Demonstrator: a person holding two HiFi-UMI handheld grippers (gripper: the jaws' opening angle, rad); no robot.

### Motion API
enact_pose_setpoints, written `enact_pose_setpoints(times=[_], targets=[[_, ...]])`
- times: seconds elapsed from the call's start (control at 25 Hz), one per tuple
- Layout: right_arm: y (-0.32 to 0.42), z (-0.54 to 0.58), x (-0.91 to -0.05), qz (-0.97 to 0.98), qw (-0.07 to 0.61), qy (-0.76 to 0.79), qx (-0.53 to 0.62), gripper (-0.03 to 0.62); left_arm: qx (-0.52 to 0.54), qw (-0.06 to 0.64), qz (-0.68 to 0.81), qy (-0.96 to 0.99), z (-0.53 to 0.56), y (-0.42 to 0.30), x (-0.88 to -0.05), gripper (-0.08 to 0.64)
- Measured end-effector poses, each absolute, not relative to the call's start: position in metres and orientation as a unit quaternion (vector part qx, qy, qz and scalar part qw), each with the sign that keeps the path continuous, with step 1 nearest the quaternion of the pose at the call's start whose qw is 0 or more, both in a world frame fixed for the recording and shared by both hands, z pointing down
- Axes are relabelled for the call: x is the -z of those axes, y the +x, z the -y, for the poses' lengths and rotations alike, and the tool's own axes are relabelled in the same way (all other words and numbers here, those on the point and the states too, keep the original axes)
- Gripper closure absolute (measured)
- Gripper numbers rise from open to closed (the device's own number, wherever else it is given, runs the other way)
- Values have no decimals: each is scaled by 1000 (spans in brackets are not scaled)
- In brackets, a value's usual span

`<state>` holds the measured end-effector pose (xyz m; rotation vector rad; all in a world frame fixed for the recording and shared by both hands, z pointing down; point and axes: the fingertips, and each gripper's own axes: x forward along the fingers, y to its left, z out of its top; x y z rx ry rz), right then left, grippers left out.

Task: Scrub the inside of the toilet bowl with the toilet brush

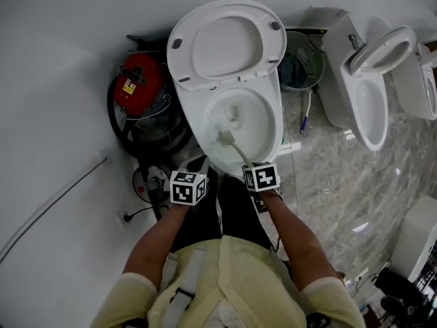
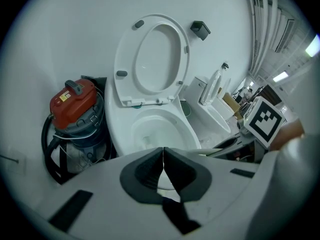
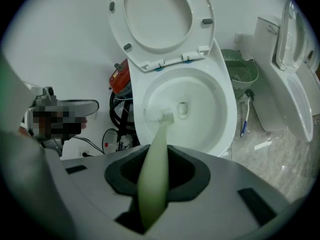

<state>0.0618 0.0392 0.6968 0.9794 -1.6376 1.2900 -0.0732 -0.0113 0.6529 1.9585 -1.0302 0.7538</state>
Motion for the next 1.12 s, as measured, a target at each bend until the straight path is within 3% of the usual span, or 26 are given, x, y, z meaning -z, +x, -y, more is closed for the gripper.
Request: enact_pose_setpoints(times=[1.12], targets=[[45, 42, -679, 682, 372, 422, -467, 486, -283, 367, 394, 793, 20, -89, -644, 545]])
